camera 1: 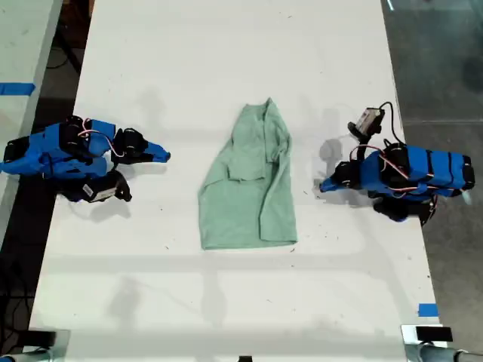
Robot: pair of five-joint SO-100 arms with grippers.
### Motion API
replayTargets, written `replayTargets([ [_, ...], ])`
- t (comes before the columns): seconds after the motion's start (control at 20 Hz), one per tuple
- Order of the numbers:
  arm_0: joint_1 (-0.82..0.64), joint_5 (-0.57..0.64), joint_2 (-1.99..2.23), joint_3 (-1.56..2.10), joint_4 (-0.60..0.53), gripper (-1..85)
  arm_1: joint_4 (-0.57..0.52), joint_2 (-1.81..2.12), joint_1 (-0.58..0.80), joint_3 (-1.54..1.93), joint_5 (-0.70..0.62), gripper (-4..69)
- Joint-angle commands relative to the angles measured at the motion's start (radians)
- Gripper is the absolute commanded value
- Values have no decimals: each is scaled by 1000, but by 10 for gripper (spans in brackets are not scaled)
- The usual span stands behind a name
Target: Fold t shirt
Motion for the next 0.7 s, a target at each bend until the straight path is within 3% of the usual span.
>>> replayTargets([
  [0.0, 3, -8, 9, 11, -2, 1, -11, 12, 2, 44, -9, 16],
  [0.65, 3, -14, 9, 11, 0, 1, -14, 11, -20, 48, 11, 16],
])
